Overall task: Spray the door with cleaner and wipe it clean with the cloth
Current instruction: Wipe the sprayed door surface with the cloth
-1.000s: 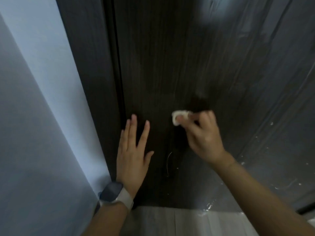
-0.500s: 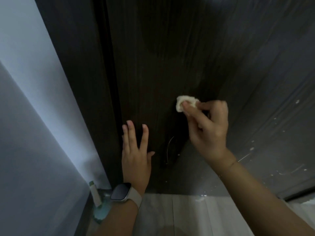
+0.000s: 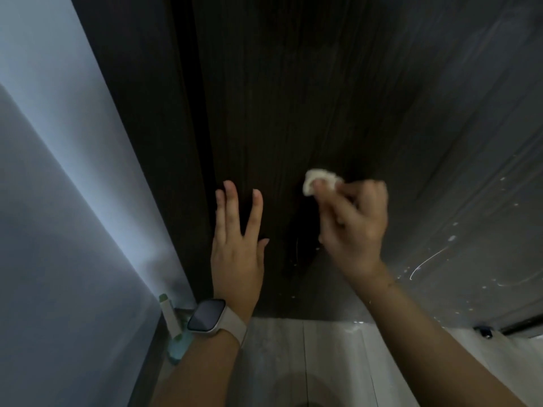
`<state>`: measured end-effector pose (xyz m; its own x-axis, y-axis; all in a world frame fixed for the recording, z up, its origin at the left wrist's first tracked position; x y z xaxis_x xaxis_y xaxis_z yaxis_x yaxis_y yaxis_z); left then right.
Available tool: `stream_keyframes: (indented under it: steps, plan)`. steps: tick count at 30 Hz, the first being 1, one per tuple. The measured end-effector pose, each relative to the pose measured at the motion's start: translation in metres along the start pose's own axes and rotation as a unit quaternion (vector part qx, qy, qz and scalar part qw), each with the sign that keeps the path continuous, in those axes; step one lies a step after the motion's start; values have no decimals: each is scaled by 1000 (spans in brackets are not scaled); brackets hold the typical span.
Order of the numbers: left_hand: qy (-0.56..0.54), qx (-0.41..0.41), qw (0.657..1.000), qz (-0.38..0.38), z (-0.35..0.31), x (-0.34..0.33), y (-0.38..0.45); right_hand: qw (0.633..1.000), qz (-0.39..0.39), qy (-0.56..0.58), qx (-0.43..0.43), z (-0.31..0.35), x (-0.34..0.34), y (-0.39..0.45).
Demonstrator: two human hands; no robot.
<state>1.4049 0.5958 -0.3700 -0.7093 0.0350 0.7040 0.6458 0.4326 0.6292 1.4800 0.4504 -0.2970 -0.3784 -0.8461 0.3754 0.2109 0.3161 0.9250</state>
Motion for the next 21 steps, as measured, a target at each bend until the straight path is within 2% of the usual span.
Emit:
stream_keyframes:
  steps: [2, 5, 7, 8, 10, 14, 16, 18, 21]
  plan:
    - [7, -4, 1000, 1, 1, 0, 0, 1000, -14, 7, -10, -3, -1, -1]
    - [3, -5, 1000, -5, 0, 3, 1, 992, 111, 1, 57, 7, -30, -53]
    - [6, -9, 1000, -4, 0, 3, 1, 980, 190, -8, 63, 8, -44, -83]
    - [9, -8, 1000, -6, 0, 3, 1, 977, 204, -10, 60, 7, -45, -88]
    - [11, -7, 1000, -9, 1, 2, 1, 983, 178, -3, 54, 6, -36, -75]
    - [14, -6, 1000, -20, 1, 2, 2, 1000, 22, -8, 7, -3, -1, -10]
    - [2, -2, 1000, -25, 1, 2, 2, 1000, -4, -7, 10, -3, -1, -3]
    - [-7, 4, 999, -32, 1, 3, 1, 998, 43, 0, 53, -2, -17, -28]
    - [-9, 6, 999, -32, 1, 2, 2, 975, 196, -7, 107, -2, -52, -102]
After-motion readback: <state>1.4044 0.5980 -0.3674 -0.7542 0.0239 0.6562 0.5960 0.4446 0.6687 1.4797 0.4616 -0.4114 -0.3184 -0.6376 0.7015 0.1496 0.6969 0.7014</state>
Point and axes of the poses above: each hand's wrist, its own y-axis towards the middle knuckle, its own x-axis out of the back of the hand, z = x × y, the point moved 6 cm from there along y, towards the middle knuckle, and after that the axes turned 3 degrees about y, right-handed, at the moved point
